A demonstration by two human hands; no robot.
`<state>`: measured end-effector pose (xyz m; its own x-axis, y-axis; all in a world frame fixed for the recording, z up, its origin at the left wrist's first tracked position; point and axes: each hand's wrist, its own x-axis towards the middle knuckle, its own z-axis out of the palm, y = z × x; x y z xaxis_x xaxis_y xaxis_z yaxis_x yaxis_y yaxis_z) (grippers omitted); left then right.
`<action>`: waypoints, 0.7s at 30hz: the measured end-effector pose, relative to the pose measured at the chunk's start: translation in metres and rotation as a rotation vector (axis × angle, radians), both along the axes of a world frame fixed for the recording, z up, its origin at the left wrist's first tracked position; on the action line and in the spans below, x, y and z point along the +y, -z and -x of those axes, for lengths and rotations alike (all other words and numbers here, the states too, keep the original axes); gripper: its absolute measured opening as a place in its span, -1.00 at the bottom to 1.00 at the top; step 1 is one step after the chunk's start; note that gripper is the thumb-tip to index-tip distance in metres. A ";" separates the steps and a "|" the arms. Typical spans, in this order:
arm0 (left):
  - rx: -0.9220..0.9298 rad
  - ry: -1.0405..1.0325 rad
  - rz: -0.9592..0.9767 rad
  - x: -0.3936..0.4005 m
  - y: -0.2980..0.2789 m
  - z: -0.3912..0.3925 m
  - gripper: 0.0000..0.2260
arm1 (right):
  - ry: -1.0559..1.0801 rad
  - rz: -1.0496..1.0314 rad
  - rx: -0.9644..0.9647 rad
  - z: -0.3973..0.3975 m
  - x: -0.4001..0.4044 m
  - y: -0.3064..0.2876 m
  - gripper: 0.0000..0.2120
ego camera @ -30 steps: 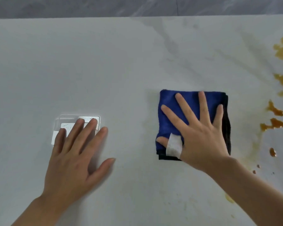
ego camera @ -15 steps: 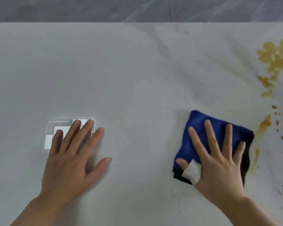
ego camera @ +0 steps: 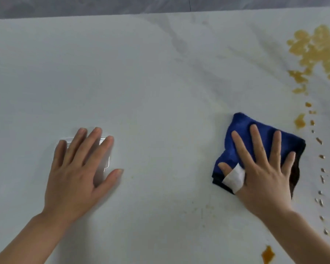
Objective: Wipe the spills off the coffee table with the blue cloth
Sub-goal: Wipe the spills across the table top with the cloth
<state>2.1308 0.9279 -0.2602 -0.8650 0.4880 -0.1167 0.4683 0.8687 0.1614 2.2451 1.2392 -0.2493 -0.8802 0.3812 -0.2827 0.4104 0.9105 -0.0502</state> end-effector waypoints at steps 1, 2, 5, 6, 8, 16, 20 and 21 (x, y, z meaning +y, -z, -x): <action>0.003 0.001 0.000 0.000 0.000 0.000 -0.35 | -0.023 0.031 0.008 -0.013 -0.016 -0.002 -0.28; 0.004 0.006 0.001 0.000 0.000 0.000 -0.35 | -0.069 0.056 0.034 -0.025 -0.033 -0.003 -0.28; 0.012 0.010 0.009 0.000 0.001 -0.001 -0.36 | -0.299 0.083 0.101 -0.039 -0.086 -0.001 -0.32; 0.015 0.009 0.009 -0.001 0.001 -0.001 -0.36 | -0.358 0.090 0.112 -0.037 -0.097 0.002 -0.33; 0.020 0.015 0.013 -0.001 0.002 -0.001 -0.36 | -0.429 0.079 0.123 -0.022 -0.104 0.006 -0.39; 0.001 -0.021 0.000 -0.002 0.001 -0.002 -0.32 | -0.203 -0.058 0.076 -0.005 -0.037 0.006 -0.42; 0.002 -0.026 -0.015 0.001 -0.002 -0.002 -0.29 | -0.071 0.008 0.076 -0.069 -0.043 0.000 -0.40; 0.002 -0.027 -0.019 0.001 -0.001 -0.002 -0.29 | -0.110 0.025 0.070 -0.086 -0.057 0.000 -0.41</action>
<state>2.1329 0.9288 -0.2587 -0.8780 0.4668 -0.1059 0.4453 0.8777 0.1772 2.3315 1.1824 -0.2491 -0.9342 0.2748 -0.2276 0.3029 0.9479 -0.0984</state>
